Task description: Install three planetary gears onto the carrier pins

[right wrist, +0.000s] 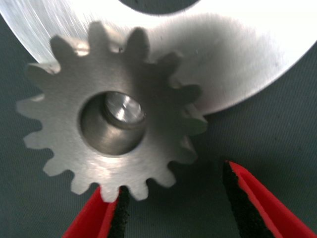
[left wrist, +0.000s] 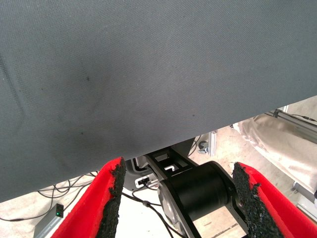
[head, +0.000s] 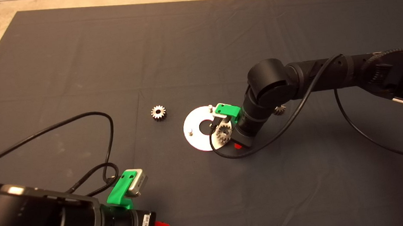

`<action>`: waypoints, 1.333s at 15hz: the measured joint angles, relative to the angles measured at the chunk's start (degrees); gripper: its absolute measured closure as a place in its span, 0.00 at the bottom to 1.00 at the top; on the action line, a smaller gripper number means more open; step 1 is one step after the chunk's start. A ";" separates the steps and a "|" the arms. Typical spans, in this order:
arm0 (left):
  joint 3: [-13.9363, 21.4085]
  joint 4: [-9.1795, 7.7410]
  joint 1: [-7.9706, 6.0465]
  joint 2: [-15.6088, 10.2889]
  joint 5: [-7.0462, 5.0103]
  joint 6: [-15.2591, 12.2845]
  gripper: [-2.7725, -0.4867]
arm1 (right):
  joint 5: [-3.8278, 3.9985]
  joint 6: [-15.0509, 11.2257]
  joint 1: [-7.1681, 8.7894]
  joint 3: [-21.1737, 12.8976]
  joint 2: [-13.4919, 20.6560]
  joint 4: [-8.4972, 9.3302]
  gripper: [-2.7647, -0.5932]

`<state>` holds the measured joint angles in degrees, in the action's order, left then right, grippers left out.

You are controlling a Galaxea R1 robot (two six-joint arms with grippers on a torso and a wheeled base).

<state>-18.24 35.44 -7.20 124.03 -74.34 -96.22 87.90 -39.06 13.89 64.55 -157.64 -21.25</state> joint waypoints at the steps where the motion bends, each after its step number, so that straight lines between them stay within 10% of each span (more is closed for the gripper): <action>1: 0.00 0.00 0.01 -0.02 -0.02 0.00 0.56 | -0.21 0.00 0.02 0.00 -0.06 -0.02 0.60; 6: 0.00 0.01 -0.02 -0.02 0.02 0.00 0.56 | -0.21 0.00 1.00 0.00 0.04 -0.02 0.59; 12: 0.00 0.02 -0.96 -0.05 0.69 -0.02 0.56 | -0.09 -1.28 7.27 0.00 1.93 -0.09 0.59; 20: 0.00 0.02 -0.96 -0.02 0.88 -0.04 0.56 | -0.44 -1.45 8.02 -0.05 9.46 -0.09 0.59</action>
<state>-18.24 35.46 -8.16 124.00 -73.46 -96.26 87.46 -40.51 21.91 64.50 -148.17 -21.33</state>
